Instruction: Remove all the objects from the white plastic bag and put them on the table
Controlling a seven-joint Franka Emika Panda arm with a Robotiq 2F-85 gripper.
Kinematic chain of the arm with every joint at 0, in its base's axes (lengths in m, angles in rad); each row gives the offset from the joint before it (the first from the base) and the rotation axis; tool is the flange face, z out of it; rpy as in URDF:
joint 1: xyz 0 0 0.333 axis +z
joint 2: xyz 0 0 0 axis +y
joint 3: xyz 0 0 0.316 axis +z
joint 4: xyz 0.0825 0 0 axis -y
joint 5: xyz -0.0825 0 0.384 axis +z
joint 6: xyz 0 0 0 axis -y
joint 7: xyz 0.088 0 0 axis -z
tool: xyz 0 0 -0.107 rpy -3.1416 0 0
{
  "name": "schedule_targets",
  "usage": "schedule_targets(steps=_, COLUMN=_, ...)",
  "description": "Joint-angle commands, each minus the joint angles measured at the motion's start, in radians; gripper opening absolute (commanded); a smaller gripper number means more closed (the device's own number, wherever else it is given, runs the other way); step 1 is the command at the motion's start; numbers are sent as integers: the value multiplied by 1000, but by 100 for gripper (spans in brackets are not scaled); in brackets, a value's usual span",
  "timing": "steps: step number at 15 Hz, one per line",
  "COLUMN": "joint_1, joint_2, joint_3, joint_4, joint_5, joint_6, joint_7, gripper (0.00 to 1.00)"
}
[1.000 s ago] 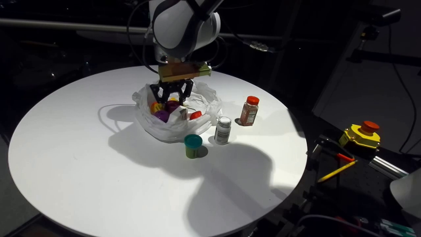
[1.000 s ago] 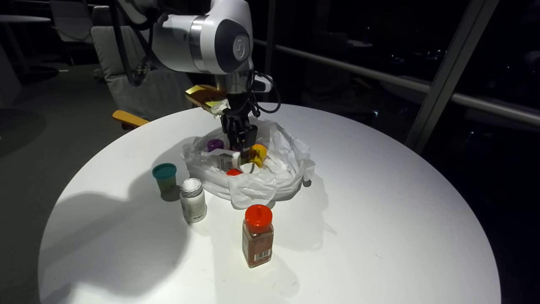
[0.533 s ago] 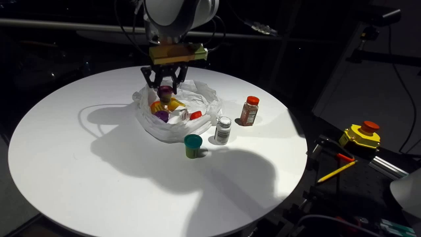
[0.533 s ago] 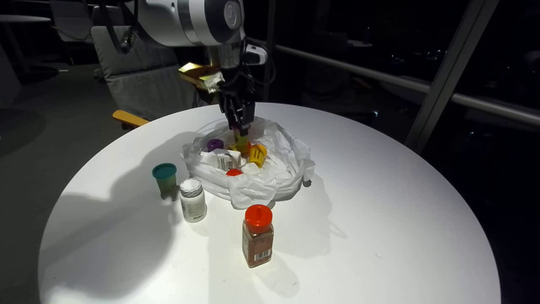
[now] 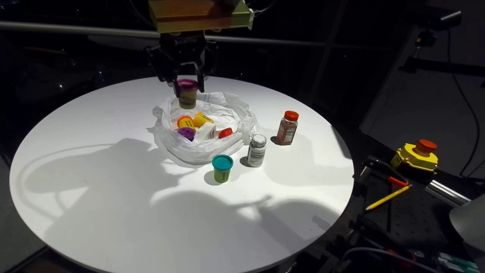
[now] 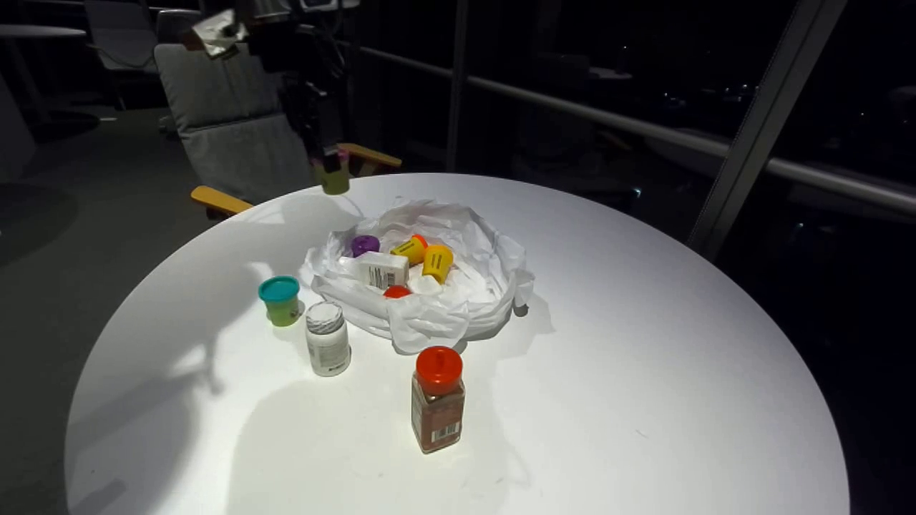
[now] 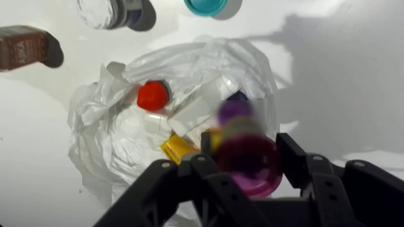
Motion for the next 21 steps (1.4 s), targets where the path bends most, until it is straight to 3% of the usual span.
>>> schedule_targets(steps=1, joint_1=19, joint_2=-167, joint_3=79, joint_4=-204, joint_5=-51, joint_6=-2, joint_7=114, gripper=28)
schedule_targets(steps=4, joint_1=7, joint_2=-167, joint_3=157, joint_4=-285, joint_5=-49, joint_6=43, joint_7=164, gripper=28)
schedule_targets(steps=7, joint_1=6, joint_2=-126, joint_3=192, joint_4=-340, joint_5=-72, joint_6=89, joint_7=197, gripper=28)
schedule_targets(steps=16, joint_1=0, joint_2=47, joint_3=137, joint_4=-387, joint_5=-94, joint_6=272, joint_7=194, gripper=28)
schedule_targets(steps=17, joint_1=4, joint_2=39, joint_3=132, joint_4=-395, joint_5=-94, joint_6=287, joint_7=192, gripper=78)
schedule_targets(steps=18, joint_1=5, joint_2=9, joint_3=133, joint_4=-411, joint_5=-94, joint_6=295, joint_7=187, gripper=80)
schedule_targets(steps=21, joint_1=34, joint_2=-69, joint_3=88, joint_4=-431, joint_5=-156, joint_6=286, joint_7=220, gripper=100)
